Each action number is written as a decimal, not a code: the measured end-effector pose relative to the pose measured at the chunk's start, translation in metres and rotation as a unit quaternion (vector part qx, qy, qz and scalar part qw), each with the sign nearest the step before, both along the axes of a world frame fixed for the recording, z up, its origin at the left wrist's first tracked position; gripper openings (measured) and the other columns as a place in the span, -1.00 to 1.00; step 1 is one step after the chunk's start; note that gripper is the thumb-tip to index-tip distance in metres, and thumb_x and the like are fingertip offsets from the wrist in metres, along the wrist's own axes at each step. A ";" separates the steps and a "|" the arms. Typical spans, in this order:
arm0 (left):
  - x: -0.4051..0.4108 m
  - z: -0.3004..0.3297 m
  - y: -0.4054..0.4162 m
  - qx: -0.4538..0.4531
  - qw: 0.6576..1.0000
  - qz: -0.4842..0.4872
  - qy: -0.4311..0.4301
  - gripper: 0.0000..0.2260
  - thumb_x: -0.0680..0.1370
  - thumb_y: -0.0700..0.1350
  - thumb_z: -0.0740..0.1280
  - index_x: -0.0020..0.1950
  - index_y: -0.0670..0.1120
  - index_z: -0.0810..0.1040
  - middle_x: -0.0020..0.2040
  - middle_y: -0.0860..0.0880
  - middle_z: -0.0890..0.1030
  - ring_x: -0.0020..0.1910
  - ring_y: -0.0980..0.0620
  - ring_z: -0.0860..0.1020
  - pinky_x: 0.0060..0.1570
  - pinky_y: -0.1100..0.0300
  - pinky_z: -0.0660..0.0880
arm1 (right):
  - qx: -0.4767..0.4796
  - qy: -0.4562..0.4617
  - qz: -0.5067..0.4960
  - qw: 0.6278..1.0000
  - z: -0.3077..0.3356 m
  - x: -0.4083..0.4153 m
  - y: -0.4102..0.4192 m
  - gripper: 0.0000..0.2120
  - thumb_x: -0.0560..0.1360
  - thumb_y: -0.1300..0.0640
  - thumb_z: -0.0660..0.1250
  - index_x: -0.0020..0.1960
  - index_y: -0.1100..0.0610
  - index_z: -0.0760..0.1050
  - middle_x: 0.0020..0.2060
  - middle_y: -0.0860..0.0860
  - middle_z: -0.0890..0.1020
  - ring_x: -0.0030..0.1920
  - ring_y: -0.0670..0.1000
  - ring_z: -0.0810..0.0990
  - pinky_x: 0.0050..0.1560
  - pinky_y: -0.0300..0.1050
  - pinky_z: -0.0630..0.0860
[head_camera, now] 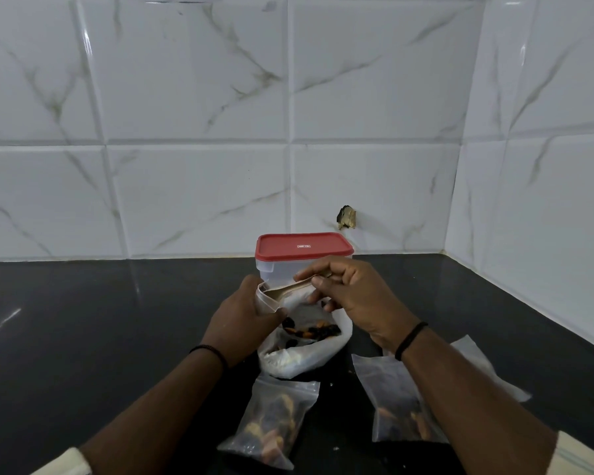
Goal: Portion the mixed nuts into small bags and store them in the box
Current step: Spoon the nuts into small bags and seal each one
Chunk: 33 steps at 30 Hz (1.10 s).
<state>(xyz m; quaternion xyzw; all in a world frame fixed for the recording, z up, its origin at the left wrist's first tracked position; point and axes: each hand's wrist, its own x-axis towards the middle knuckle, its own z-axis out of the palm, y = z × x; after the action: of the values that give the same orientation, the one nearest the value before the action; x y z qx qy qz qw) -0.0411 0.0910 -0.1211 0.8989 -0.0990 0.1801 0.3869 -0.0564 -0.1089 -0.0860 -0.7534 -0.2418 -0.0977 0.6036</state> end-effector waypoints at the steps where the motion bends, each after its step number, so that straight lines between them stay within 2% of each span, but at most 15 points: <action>1: 0.000 0.000 0.000 0.001 1.000 0.001 0.001 -0.65 0.47 0.06 0.44 0.16 0.07 0.39 -0.01 0.10 0.58 -0.07 0.10 0.57 -0.10 0.16 0.52 | 0.002 -0.009 -0.006 1.000 0.000 0.000 -0.001 -0.80 0.61 0.31 0.27 0.06 0.14 0.65 0.01 0.04 0.72 -0.18 0.01 0.67 -0.25 -0.17 0.52; 4: 0.000 0.000 0.000 0.005 1.000 0.007 0.008 -0.61 0.47 0.07 0.44 0.21 0.05 0.39 0.02 0.06 0.58 -0.04 0.06 0.58 -0.05 0.12 0.54 | 0.049 -0.013 -0.057 0.997 0.000 0.002 -0.004 -0.82 0.61 0.31 0.27 0.08 0.18 0.63 -0.03 0.01 0.72 -0.28 -0.02 0.64 -0.33 -0.19 0.51; 7: 0.002 -0.001 0.001 0.029 0.998 0.031 0.035 -0.61 0.46 0.11 0.42 0.18 0.02 0.39 -0.01 0.07 0.56 -0.05 0.04 0.57 -0.08 0.12 0.52 | 0.071 -0.003 -0.159 0.985 -0.003 0.008 -0.011 -0.83 0.60 0.27 0.28 0.02 0.13 0.64 -0.18 0.01 0.69 -0.36 -0.04 0.59 -0.37 -0.18 0.47; 10: 0.006 -0.002 0.003 0.055 0.994 0.056 0.069 -0.66 0.44 0.09 0.41 0.12 0.01 0.42 -0.03 0.05 0.58 -0.06 0.03 0.57 -0.06 0.09 0.54 | 0.004 0.021 -0.258 0.966 -0.009 0.013 -0.015 -0.80 0.58 0.27 0.25 -0.05 0.11 0.65 -0.21 0.00 0.68 -0.34 -0.02 0.60 -0.42 -0.27 0.46; 11: 0.007 -0.002 0.003 0.054 0.994 0.059 0.073 -0.67 0.43 0.06 0.41 0.12 0.00 0.43 -0.01 0.04 0.59 -0.06 0.01 0.57 -0.03 0.07 0.55 | -0.037 0.026 -0.276 0.960 -0.011 0.014 -0.015 -0.78 0.57 0.27 0.24 -0.06 0.11 0.65 -0.21 0.01 0.68 -0.30 0.00 0.62 -0.38 -0.25 0.50; 13: 0.008 -0.003 0.004 0.043 0.994 0.059 0.076 -0.69 0.43 -0.02 0.42 0.12 -0.01 0.45 -0.01 0.03 0.59 -0.06 0.01 0.57 -0.01 0.06 0.55 | -0.108 0.021 -0.292 0.950 -0.015 0.016 -0.014 -0.79 0.56 0.25 0.25 -0.07 0.09 0.66 -0.20 -0.01 0.69 -0.23 0.03 0.66 -0.20 -0.14 0.59; 15: 0.009 -0.003 0.003 0.025 0.996 0.053 0.074 -0.72 0.42 -0.08 0.42 0.09 -0.03 0.47 -0.02 0.05 0.59 -0.08 0.04 0.57 -0.05 0.10 0.54 | -0.124 0.020 -0.290 0.949 -0.016 0.016 -0.012 -0.81 0.56 0.22 0.27 -0.07 0.10 0.66 -0.20 -0.02 0.69 -0.23 0.02 0.66 -0.15 -0.16 0.57; 19: 0.010 -0.006 0.003 0.001 0.997 0.053 0.055 -0.78 0.39 -0.15 0.41 0.00 -0.02 0.49 -0.03 0.08 0.62 -0.13 0.12 0.55 -0.17 0.18 0.48 | -0.105 0.050 -0.253 0.960 -0.018 0.013 -0.007 -0.82 0.55 0.24 0.29 -0.10 0.11 0.67 -0.35 -0.07 0.64 -0.45 -0.14 0.56 -0.40 -0.38 0.41; 24: 0.010 -0.006 0.003 0.007 0.999 0.042 0.028 -0.77 0.42 -0.18 0.42 0.02 -0.05 0.46 -0.07 0.06 0.58 -0.18 0.17 0.51 -0.30 0.33 0.39 | -0.033 0.143 -0.222 0.964 -0.015 0.011 -0.010 -0.81 0.53 0.29 0.27 -0.12 0.17 0.65 -0.23 0.09 0.72 -0.47 -0.08 0.46 -0.50 -0.27 0.36; 29: 0.008 -0.006 0.003 0.012 0.998 0.050 0.029 -0.75 0.42 -0.16 0.44 0.02 -0.05 0.45 -0.09 0.05 0.58 -0.15 0.08 0.55 -0.17 0.13 0.51 | -0.016 0.206 -0.171 0.963 -0.013 0.009 -0.011 -0.83 0.56 0.30 0.25 -0.02 0.25 0.63 -0.17 0.14 0.73 -0.48 -0.06 0.43 -0.54 -0.26 0.30; 33: 0.008 -0.006 0.003 0.012 0.999 0.043 0.025 -0.74 0.43 -0.13 0.44 0.02 -0.01 0.42 -0.08 0.04 0.57 -0.16 0.12 0.54 -0.17 0.16 0.50 | 0.017 0.242 -0.166 0.956 -0.012 0.010 -0.013 -0.82 0.58 0.29 0.24 0.02 0.28 0.62 -0.16 0.18 0.73 -0.50 -0.08 0.40 -0.54 -0.27 0.26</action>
<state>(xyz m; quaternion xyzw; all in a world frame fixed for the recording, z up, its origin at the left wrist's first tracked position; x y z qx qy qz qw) -0.0331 0.0941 -0.1271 0.9113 -0.0523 0.1725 0.3703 -0.0467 -0.1224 -0.0977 -0.7737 0.0418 -0.0159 0.6319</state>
